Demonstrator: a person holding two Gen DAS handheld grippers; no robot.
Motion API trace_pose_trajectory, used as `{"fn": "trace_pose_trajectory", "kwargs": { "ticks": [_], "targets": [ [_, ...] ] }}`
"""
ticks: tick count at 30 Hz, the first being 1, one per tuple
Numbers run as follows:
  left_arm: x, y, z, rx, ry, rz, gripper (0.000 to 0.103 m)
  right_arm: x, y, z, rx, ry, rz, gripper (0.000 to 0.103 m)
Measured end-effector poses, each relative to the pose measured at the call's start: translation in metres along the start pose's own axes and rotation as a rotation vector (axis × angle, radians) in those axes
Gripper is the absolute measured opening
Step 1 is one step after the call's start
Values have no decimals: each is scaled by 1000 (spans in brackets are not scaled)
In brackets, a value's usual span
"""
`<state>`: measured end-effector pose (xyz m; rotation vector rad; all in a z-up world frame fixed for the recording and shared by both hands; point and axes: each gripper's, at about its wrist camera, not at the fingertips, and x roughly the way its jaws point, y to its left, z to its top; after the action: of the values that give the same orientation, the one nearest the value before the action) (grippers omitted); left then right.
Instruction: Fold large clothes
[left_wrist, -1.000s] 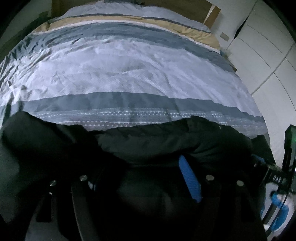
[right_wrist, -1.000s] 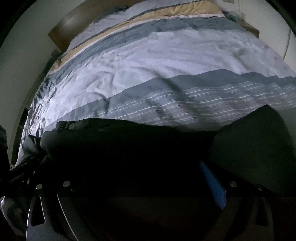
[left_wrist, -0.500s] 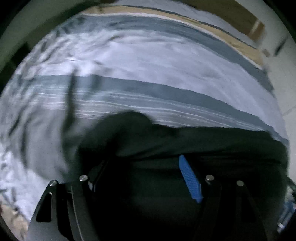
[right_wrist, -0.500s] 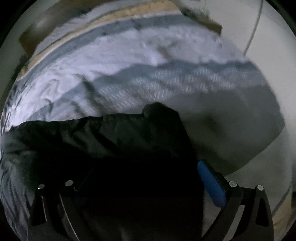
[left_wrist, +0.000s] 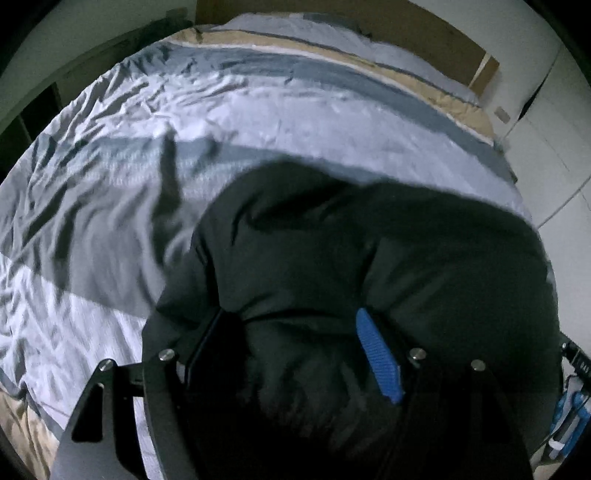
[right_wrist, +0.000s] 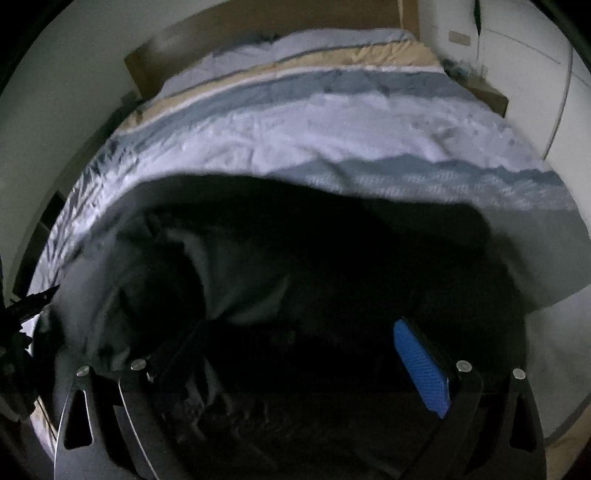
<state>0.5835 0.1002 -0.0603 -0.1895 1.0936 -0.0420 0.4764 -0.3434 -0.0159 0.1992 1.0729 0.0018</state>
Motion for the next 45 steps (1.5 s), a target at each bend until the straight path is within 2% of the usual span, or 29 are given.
{"fn": "trace_pose_trajectory", "kwargs": {
  "ticks": [6, 13, 21, 27, 45],
  "targets": [
    [-4, 1, -18, 32, -43, 27, 71, 6, -11, -14, 34, 16, -44, 100],
    [-23, 5, -30, 56, -70, 48, 71, -6, -28, -21, 46, 47, -152, 100],
    [-50, -7, -48, 72, -104, 33, 71, -42, 2, -42, 1, 0, -56, 100],
    [-52, -13, -61, 85, -101, 53, 71, -40, 12, -66, -5, 26, -18, 102],
    [-60, -30, -82, 123, -75, 94, 71, -61, -33, -101, 27, 64, -81, 103]
  ]
}}
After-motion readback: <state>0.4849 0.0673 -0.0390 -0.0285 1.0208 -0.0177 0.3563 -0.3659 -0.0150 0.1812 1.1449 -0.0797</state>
